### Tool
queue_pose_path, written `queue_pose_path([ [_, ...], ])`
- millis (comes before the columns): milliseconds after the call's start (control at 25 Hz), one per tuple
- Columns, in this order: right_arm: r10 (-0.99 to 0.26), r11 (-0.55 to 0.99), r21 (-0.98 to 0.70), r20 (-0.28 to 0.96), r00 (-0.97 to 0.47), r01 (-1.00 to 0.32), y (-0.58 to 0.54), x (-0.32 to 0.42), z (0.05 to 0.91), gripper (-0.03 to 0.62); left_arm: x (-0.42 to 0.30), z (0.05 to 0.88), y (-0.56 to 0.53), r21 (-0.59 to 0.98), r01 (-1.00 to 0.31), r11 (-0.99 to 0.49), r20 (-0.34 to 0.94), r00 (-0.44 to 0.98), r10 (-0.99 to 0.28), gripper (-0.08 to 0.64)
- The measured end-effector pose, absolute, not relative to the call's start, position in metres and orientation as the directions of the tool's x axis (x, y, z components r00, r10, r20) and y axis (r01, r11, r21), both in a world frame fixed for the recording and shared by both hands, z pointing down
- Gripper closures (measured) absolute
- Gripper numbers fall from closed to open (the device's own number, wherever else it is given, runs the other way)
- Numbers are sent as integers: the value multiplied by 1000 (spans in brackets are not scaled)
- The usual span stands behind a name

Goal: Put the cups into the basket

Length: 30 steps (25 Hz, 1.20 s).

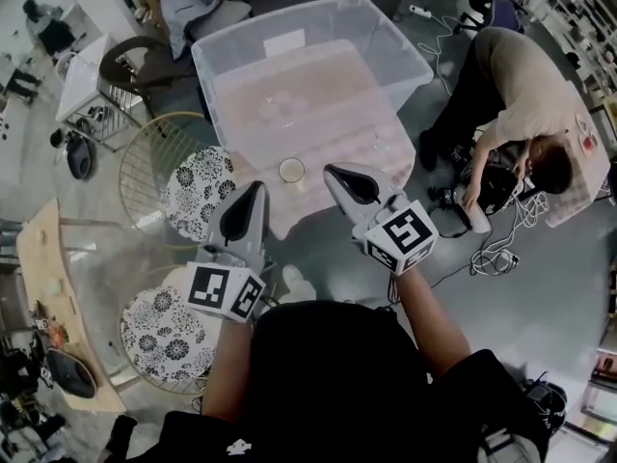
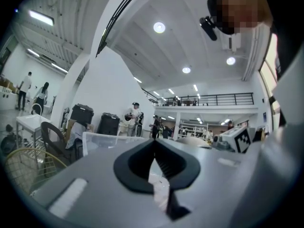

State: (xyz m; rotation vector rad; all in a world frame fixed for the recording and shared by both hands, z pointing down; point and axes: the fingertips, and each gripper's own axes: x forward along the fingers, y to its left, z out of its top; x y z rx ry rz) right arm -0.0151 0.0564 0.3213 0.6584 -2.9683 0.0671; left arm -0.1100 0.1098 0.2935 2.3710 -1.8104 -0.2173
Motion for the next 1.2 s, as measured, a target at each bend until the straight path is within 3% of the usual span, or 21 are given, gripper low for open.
queue_pose_path([
  [800,-431,896,-17,200,-880,-443,37,-83,351,591,-185,319,92,262,-928,-264,-14,270,-963,552],
  [1200,-340,926,-54,303,-890,-373,23,-95,395,591,-191,328,87,259,-942,-212,13,223,-975,552],
])
